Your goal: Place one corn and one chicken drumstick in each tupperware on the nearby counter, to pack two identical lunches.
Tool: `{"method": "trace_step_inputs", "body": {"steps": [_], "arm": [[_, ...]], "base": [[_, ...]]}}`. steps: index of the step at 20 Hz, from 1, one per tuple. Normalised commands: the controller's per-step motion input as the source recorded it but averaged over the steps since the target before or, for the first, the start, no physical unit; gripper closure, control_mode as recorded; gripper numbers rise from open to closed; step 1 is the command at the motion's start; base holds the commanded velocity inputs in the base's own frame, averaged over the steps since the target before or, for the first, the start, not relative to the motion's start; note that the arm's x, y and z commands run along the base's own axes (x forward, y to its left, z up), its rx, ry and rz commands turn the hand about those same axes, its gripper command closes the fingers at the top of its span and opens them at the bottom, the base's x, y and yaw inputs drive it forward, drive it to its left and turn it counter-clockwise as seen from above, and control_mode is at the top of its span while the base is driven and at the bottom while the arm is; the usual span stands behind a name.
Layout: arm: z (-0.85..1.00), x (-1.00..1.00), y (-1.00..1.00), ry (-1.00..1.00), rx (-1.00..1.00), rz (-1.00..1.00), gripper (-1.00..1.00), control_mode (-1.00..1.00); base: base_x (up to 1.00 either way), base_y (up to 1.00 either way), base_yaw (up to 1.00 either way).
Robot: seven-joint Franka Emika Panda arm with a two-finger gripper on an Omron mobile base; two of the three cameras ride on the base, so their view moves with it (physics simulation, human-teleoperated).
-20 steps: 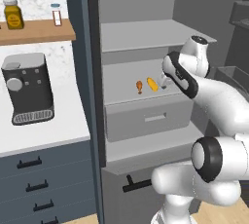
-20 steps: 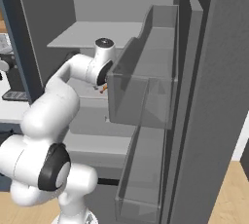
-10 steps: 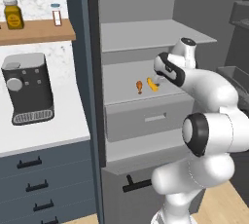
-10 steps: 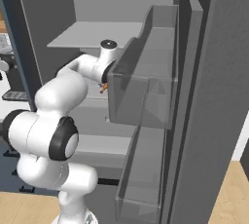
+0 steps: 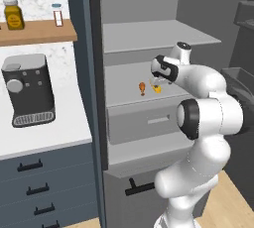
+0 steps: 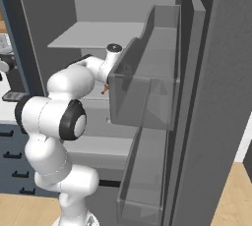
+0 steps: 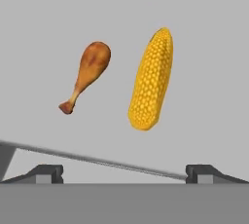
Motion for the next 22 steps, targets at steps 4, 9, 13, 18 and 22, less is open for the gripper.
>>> {"method": "trace_step_inputs", "body": {"steps": [4, 9, 13, 18, 22], "arm": [[-0.26, 0.34, 0.00, 0.00, 0.00, -0.01, -1.00, -1.00], [-0.25, 0.33, 0.00, 0.00, -0.01, -0.01, -1.00, -1.00], [-0.21, 0.37, -0.01, 0.00, -0.02, -0.01, -1.00, -1.00], [-0.18, 0.37, -0.02, 0.00, -0.01, 0.00, -1.00, -1.00], [-0.23, 0.26, 0.00, -0.01, -0.01, 0.00, -1.00, -1.00]], "base": [[0.00, 0.00, 0.00], [0.00, 0.00, 0.00], [0.00, 0.00, 0.00], [0.00, 0.00, 0.00], [0.00, 0.00, 0.00]]}}
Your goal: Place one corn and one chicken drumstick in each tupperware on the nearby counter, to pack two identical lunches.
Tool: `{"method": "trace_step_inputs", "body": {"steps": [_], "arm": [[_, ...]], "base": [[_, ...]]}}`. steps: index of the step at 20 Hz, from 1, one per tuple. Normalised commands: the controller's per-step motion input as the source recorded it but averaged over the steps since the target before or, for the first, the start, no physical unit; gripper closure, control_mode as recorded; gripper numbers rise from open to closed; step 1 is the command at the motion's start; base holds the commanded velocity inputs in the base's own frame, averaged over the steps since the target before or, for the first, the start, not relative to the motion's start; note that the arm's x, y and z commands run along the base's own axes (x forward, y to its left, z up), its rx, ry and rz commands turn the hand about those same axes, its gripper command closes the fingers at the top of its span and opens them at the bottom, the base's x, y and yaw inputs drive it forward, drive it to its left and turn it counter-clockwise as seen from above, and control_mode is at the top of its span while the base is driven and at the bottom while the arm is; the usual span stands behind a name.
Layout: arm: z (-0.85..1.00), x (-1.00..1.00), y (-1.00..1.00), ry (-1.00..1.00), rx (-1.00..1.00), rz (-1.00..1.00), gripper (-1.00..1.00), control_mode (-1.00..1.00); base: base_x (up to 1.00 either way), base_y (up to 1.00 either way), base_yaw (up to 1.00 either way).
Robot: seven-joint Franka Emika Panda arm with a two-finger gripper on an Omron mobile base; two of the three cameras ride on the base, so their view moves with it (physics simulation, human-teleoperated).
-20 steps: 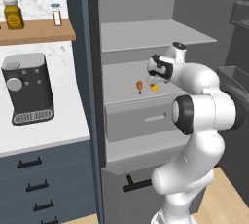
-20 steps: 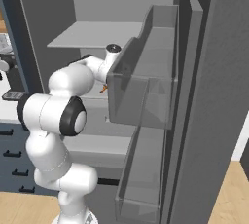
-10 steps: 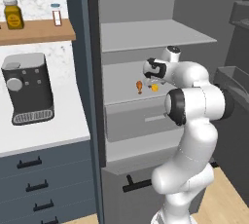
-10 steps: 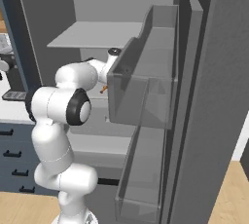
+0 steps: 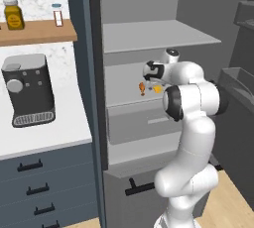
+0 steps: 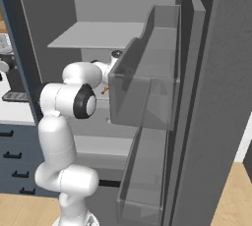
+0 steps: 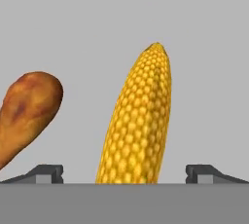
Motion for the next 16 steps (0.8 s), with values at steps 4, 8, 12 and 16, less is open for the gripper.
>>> {"method": "trace_step_inputs", "body": {"steps": [4, 8, 12, 16], "arm": [[-0.47, 0.06, 0.00, -0.01, -0.01, 0.00, 1.00, -1.00], [-0.71, 0.00, -0.18, 0.00, 0.00, 0.00, 1.00, -1.00], [-0.25, 0.00, -0.34, 0.00, -0.04, 0.00, 1.00, -1.00], [0.24, -0.46, -0.28, 0.00, 0.00, 0.00, 1.00, -1.00]], "base": [[0.00, 0.00, 0.00], [0.00, 0.00, 0.00], [0.00, 0.00, 0.00], [0.00, 0.00, 0.00]]}}
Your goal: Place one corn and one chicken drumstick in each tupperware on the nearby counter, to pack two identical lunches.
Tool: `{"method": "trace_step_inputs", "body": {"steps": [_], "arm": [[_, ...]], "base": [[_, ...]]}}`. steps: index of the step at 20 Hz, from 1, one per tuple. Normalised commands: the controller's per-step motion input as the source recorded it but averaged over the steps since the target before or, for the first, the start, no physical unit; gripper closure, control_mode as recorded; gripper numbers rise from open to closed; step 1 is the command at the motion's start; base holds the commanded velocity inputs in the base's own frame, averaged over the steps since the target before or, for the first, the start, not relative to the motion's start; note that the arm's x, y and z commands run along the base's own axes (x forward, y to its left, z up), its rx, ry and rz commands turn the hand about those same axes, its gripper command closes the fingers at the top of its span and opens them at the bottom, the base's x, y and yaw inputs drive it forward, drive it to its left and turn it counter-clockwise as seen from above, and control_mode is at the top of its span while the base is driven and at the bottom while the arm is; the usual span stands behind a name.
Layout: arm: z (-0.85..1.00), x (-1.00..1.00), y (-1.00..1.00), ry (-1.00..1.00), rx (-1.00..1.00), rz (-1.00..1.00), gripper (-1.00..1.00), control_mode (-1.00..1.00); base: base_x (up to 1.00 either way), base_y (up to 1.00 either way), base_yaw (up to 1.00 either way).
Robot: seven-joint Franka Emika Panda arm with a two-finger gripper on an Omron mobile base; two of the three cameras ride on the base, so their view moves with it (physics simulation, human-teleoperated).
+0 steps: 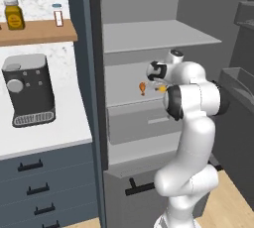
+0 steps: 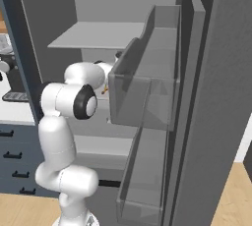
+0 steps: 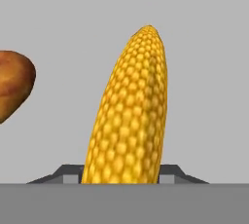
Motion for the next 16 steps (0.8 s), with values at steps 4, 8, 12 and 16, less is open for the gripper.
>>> {"method": "trace_step_inputs", "body": {"steps": [4, 8, 12, 16], "arm": [[0.48, -0.96, -0.02, 0.00, 0.10, 0.00, 1.00, -1.00], [0.40, -1.00, 0.08, 0.00, 0.06, 0.00, 1.00, -1.00], [0.37, -1.00, 0.32, 0.01, 0.06, -0.05, 1.00, -1.00], [0.12, -0.95, 0.30, 0.14, 0.01, 0.00, 1.00, -1.00]], "base": [[0.00, 0.00, 0.00], [0.00, 0.00, 0.00], [0.00, 0.00, 0.00], [0.00, 0.00, 0.00]]}}
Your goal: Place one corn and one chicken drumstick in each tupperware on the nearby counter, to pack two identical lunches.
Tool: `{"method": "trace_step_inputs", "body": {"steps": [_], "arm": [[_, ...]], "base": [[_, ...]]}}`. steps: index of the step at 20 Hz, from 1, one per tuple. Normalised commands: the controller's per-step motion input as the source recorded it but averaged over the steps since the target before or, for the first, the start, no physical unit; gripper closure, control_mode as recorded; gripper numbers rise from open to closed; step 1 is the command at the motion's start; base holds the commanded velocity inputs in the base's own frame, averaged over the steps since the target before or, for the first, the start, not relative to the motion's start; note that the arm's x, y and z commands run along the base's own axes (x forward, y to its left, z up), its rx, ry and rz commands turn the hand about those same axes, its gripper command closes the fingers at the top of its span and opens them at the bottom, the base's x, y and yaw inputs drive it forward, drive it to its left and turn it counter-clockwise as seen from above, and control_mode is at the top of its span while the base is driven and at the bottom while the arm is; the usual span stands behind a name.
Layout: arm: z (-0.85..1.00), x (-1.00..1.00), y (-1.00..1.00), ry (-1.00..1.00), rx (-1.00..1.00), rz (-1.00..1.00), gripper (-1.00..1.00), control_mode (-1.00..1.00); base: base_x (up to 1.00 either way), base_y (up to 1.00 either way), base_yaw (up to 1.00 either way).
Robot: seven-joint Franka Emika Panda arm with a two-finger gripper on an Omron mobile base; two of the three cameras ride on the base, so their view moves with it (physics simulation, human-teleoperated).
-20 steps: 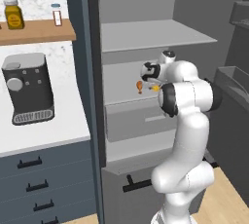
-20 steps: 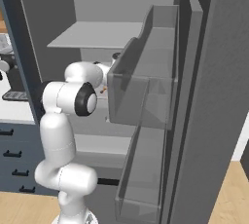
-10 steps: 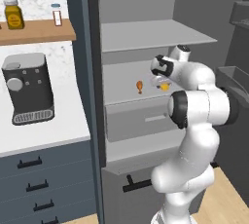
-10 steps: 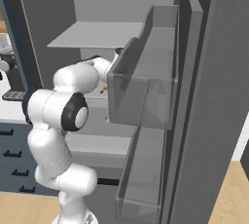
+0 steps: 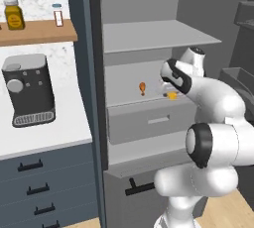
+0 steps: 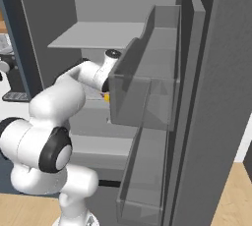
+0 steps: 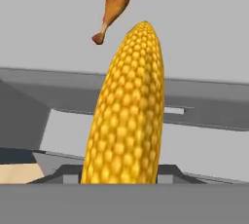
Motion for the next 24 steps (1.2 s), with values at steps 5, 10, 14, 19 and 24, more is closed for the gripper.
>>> {"method": "trace_step_inputs", "body": {"steps": [5, 10, 14, 19, 24], "arm": [[0.01, -0.97, 0.52, 0.05, -0.04, -0.15, 1.00, -1.00], [0.14, -0.90, 0.45, 0.00, 0.00, -0.22, 1.00, -1.00], [0.33, -1.00, 0.03, -0.02, 0.00, -0.22, 1.00, -1.00], [0.31, -0.94, 0.00, -0.04, 0.02, -0.14, 1.00, -1.00], [0.16, -0.24, 0.00, -0.02, 0.00, -0.03, 1.00, 1.00]], "base": [[0.00, 0.00, 0.00], [0.00, 0.00, 0.00], [0.00, 0.00, 0.00], [0.00, 0.00, 0.00], [-0.11, 0.02, 0.01]]}}
